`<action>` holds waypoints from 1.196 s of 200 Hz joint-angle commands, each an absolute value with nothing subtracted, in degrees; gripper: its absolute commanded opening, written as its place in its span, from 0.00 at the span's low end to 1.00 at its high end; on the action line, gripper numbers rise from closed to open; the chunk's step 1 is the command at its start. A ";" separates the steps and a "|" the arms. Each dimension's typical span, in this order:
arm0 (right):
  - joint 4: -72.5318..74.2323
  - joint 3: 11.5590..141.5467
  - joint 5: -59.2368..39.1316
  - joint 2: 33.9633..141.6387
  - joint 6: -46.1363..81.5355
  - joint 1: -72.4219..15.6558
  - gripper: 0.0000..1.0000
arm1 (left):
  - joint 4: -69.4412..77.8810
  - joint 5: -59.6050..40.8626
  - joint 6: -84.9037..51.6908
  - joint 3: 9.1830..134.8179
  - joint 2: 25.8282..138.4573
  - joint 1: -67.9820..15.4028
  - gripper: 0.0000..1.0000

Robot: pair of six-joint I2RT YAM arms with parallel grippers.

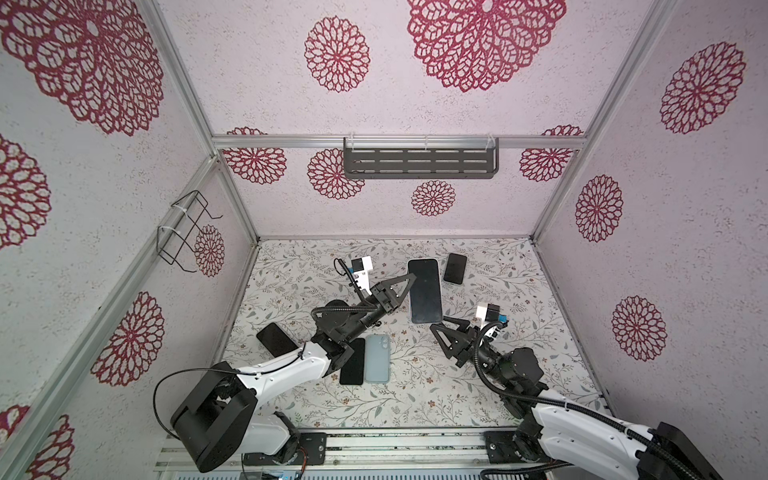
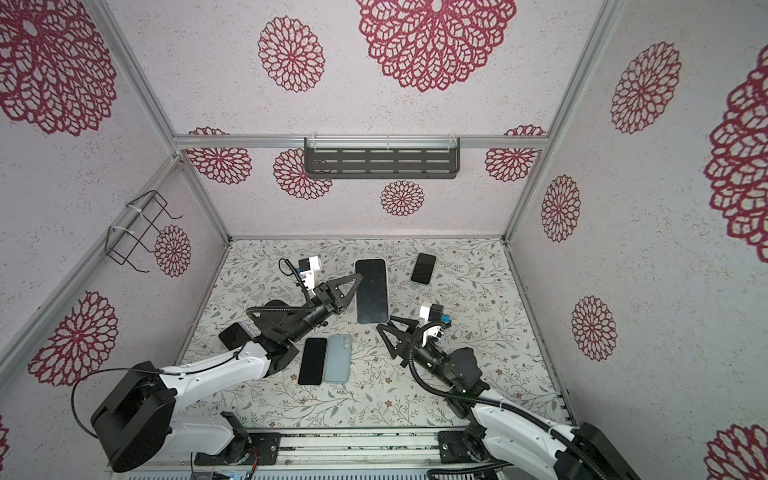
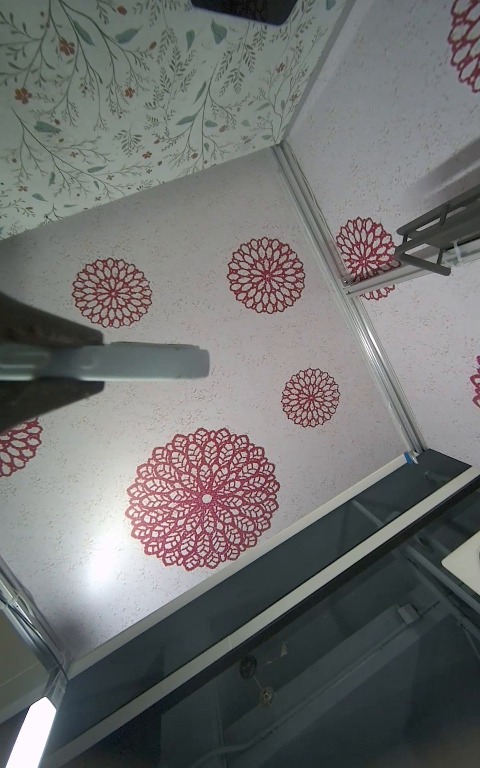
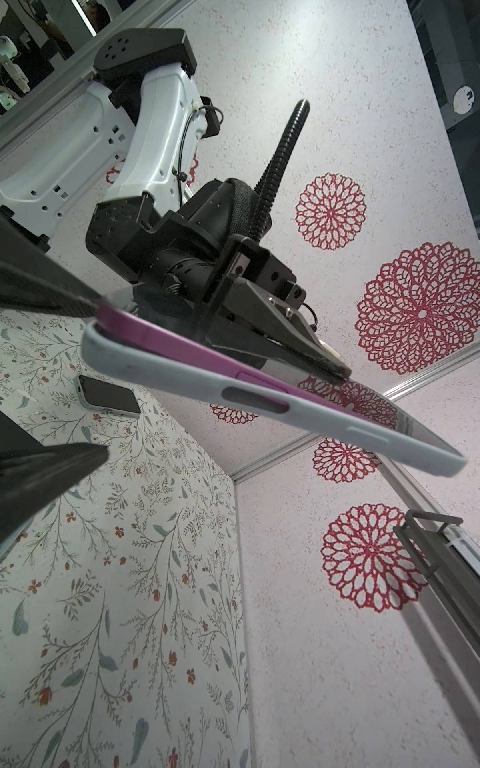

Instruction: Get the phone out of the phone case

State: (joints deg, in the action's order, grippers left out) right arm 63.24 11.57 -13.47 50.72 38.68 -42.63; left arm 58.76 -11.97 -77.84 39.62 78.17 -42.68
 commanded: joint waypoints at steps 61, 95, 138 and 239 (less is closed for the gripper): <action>67.30 15.00 -14.19 50.55 43.59 -38.50 0.39 | 63.02 -10.86 -77.37 38.06 78.02 -46.93 0.00; 65.41 15.14 -17.38 50.03 46.10 -38.50 0.15 | 61.62 -9.19 -76.59 36.39 79.71 -46.93 0.00; 60.32 14.63 -19.79 47.50 48.59 -38.50 0.00 | 60.44 -7.59 -77.05 35.83 83.60 -46.87 0.20; 32.61 10.00 -8.54 42.15 47.88 -38.69 0.00 | 30.96 -0.89 -66.68 38.97 85.76 -46.92 0.97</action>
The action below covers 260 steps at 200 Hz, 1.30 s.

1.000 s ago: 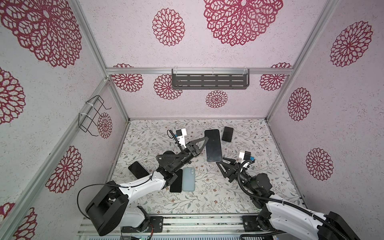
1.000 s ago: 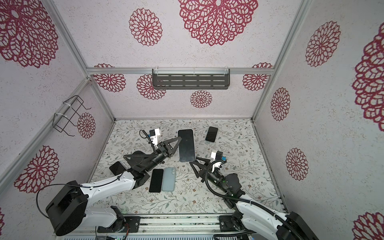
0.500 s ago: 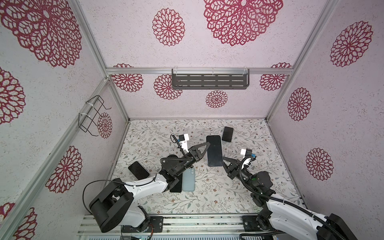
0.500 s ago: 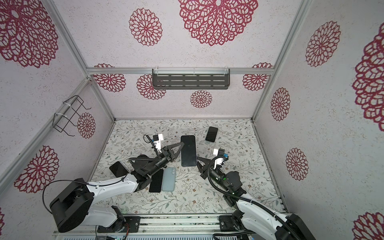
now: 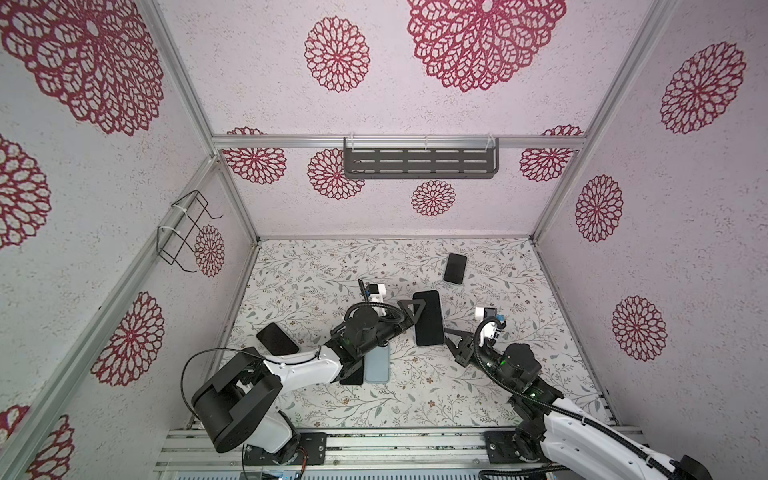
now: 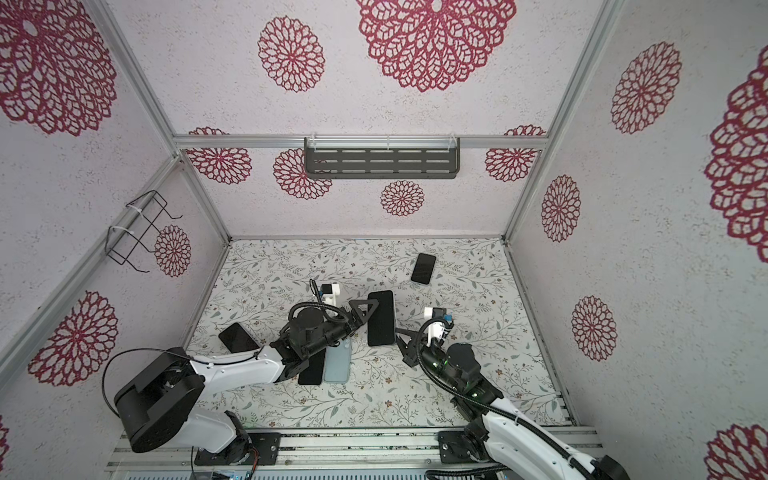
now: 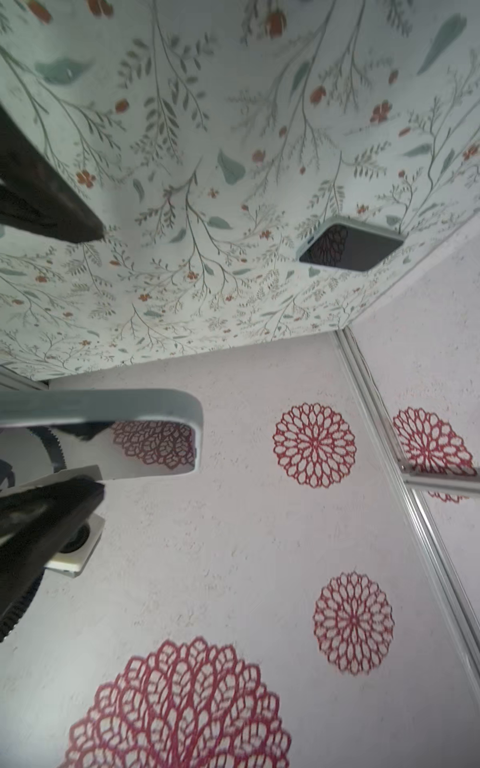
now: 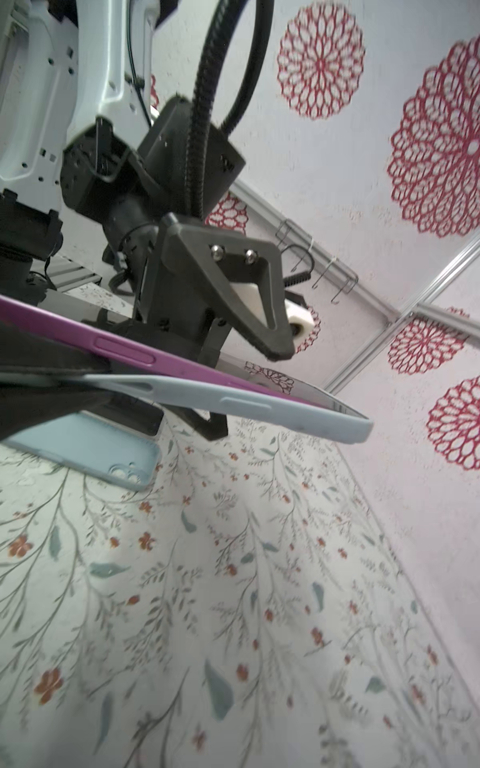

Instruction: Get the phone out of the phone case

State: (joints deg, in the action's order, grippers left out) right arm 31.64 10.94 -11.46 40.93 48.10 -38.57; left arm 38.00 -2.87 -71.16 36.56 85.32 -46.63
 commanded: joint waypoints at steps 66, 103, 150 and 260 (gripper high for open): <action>30.54 10.50 -8.50 49.62 46.68 -38.85 0.00 | 2.54 7.51 -49.07 48.63 84.58 -55.07 0.98; 28.15 11.71 -8.52 51.46 47.35 -38.91 0.00 | -13.36 12.37 -38.14 56.97 89.30 -63.02 1.00; 28.05 13.03 -9.75 53.37 47.71 -38.87 0.00 | -15.62 17.05 -33.30 58.59 93.27 -67.14 0.93; 28.81 12.64 -11.94 53.42 49.30 -38.95 0.00 | -18.46 29.17 -28.48 63.82 99.40 -70.22 0.54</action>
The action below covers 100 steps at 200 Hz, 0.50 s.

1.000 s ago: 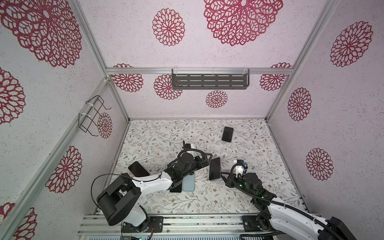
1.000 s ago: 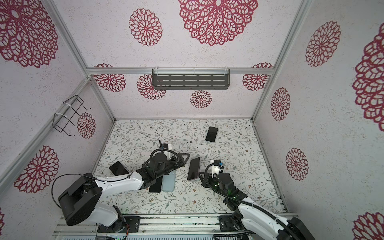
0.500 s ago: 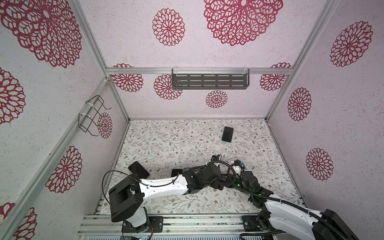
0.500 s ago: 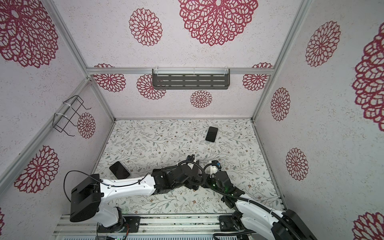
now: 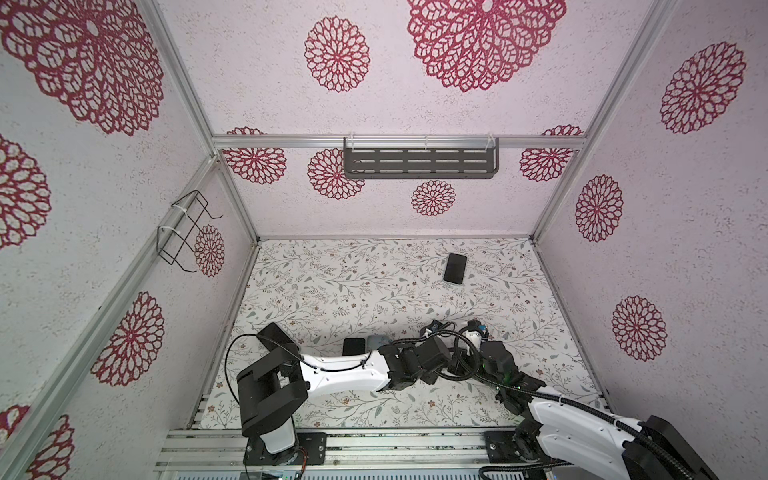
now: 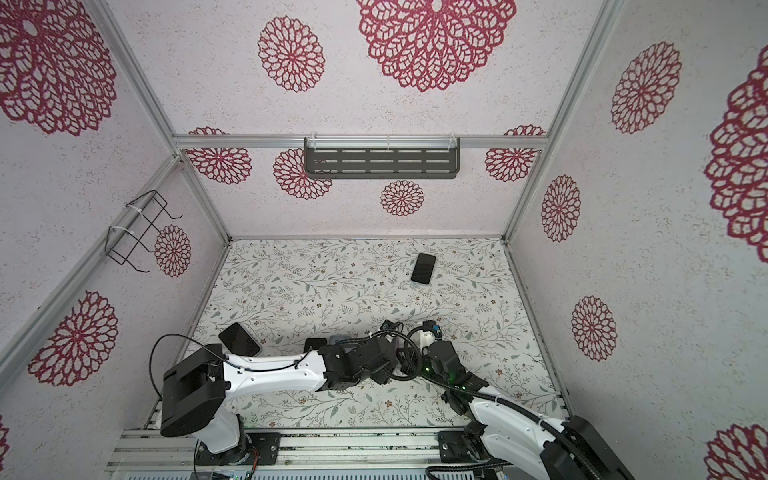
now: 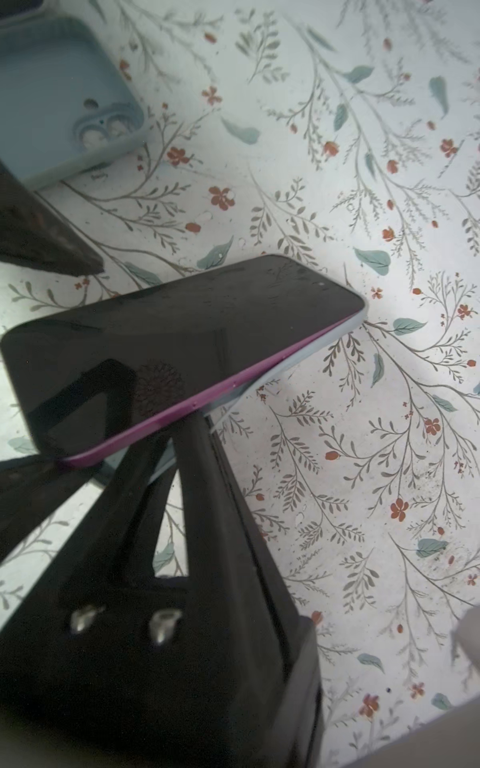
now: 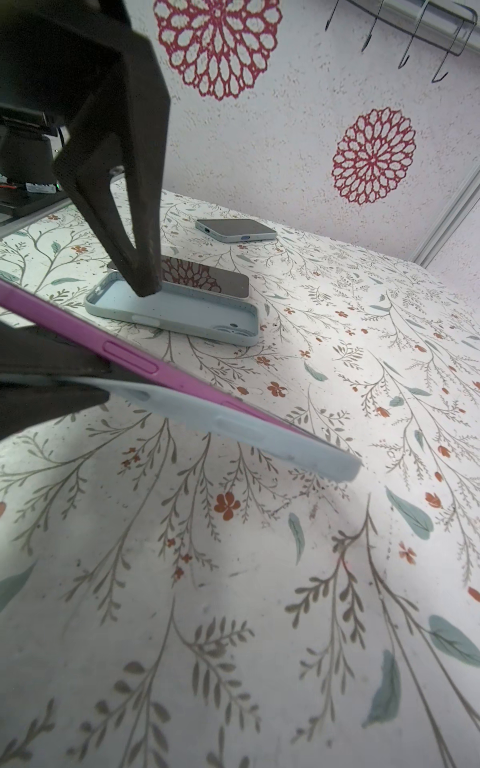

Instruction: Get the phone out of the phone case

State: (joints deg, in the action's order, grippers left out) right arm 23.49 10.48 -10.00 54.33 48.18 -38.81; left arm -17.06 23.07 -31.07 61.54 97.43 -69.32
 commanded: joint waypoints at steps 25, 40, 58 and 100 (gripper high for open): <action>27.33 11.80 -12.04 51.89 49.74 -38.90 0.00 | -18.95 32.76 -27.38 65.01 101.06 -71.83 0.35; 26.20 11.25 -11.80 50.87 49.97 -38.85 0.00 | -19.33 34.94 -27.05 65.47 101.47 -72.96 0.24; 24.96 10.81 -11.69 49.73 50.36 -38.67 0.00 | -20.47 39.20 -26.72 66.13 101.59 -74.40 0.11; 12.51 12.06 -8.22 48.50 47.50 -37.01 0.00 | -30.81 50.35 -28.95 68.86 99.04 -77.95 0.06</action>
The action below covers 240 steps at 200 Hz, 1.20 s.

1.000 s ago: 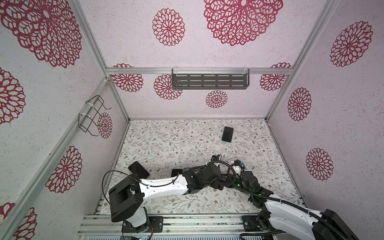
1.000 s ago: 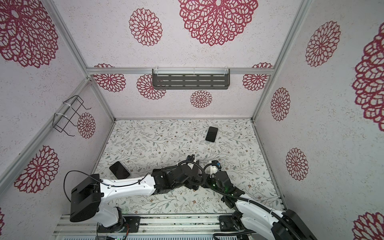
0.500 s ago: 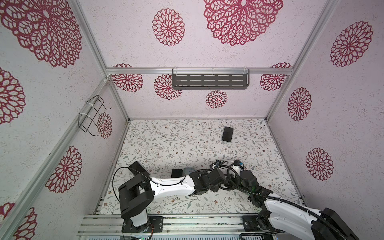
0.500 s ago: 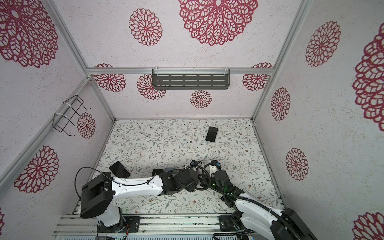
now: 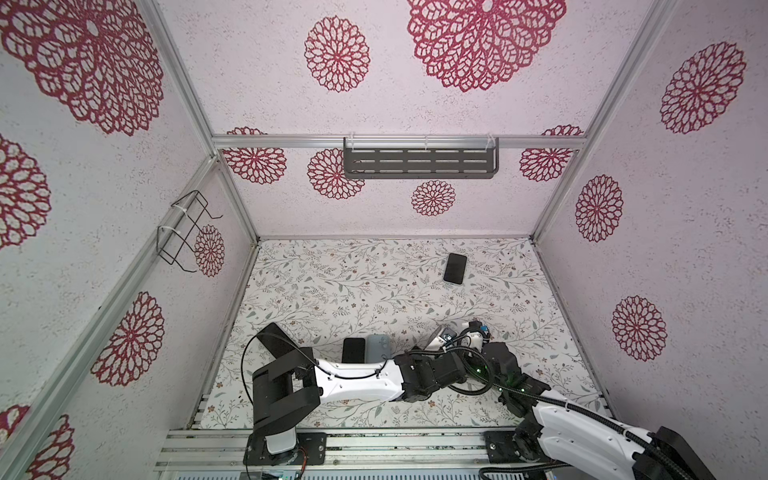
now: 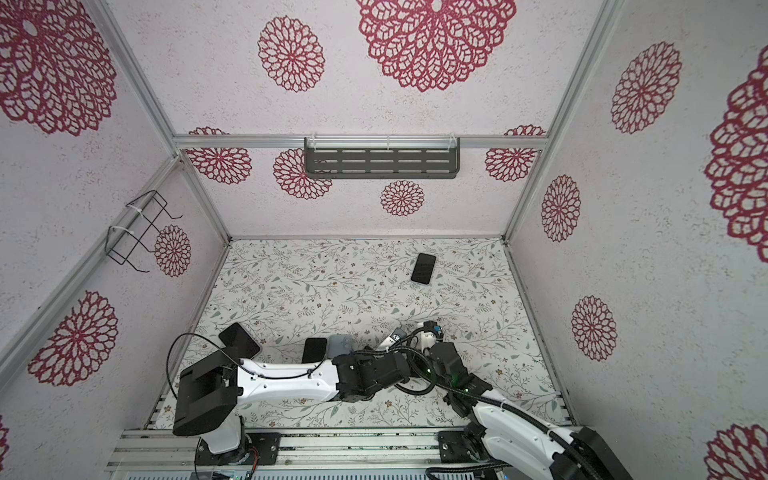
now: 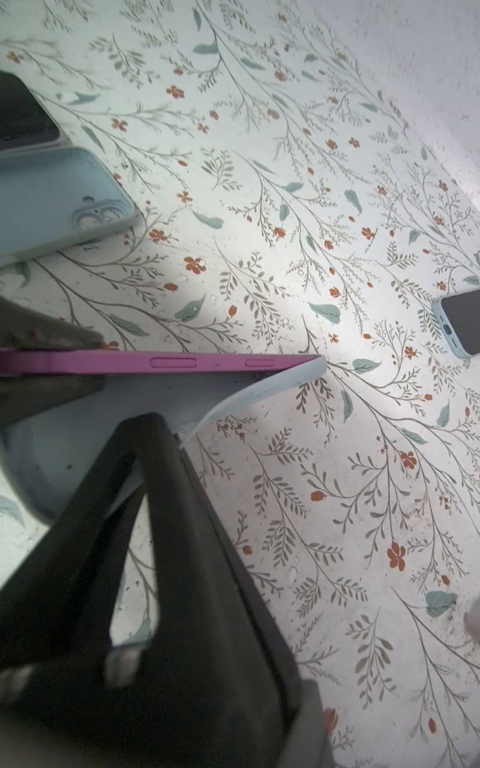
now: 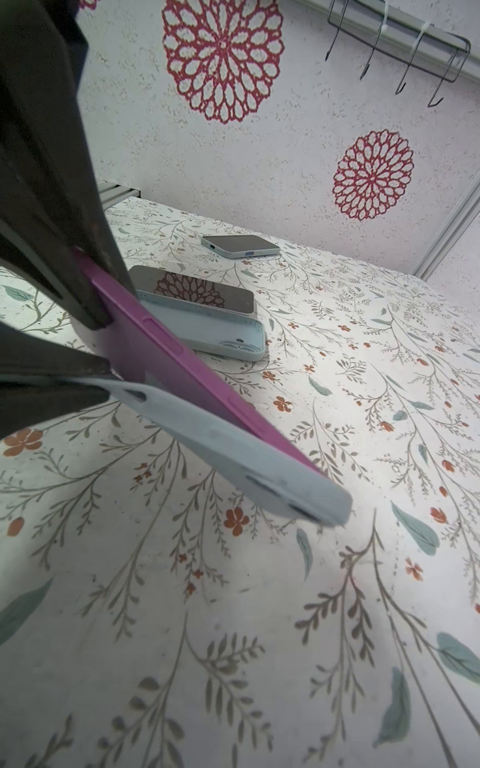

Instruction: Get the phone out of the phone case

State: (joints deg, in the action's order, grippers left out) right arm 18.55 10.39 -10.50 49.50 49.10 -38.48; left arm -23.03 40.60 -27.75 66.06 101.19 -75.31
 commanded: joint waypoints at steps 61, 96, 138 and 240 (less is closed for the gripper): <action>6.09 12.42 -7.00 48.66 44.46 -33.95 0.00 | -53.94 57.64 -38.69 76.38 105.72 -81.83 0.02; 6.89 13.06 -10.03 50.33 43.78 -33.58 0.00 | -57.38 57.25 -38.85 80.04 111.93 -82.44 0.00; 7.48 13.36 -10.52 51.22 43.59 -33.08 0.00 | -62.23 56.49 -40.93 82.88 117.12 -82.63 0.00; 6.28 16.38 -9.03 56.77 41.08 -32.73 0.00 | -56.13 49.36 -40.76 86.22 125.02 -84.37 0.10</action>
